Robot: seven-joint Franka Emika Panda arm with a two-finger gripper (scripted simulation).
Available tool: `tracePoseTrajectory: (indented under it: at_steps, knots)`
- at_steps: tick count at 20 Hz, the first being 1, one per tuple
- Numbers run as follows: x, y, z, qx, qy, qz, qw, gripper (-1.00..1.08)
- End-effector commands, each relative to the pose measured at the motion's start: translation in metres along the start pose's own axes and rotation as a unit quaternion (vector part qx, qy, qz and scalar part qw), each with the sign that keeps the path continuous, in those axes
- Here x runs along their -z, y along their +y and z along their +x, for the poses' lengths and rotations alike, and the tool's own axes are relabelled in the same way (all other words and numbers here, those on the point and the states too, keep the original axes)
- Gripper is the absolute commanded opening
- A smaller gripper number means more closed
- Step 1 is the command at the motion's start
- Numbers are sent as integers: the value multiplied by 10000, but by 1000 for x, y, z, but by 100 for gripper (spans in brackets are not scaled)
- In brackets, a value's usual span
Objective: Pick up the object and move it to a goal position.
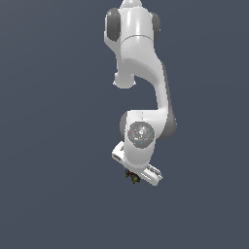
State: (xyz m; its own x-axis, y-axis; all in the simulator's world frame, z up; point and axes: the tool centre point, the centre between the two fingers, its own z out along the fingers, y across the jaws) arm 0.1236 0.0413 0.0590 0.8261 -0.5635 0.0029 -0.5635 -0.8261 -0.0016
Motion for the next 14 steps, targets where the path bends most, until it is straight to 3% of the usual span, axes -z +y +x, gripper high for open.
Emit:
tracePoseTrajectory:
  at_steps: [1, 9, 14]
  knots:
    - [8, -23, -12, 0, 4, 3, 10000, -100]
    - [30, -91, -46, -2, -6, -5, 10000, -100]
    - [38, -118, -58, -2, -10, -7, 10000, -100]
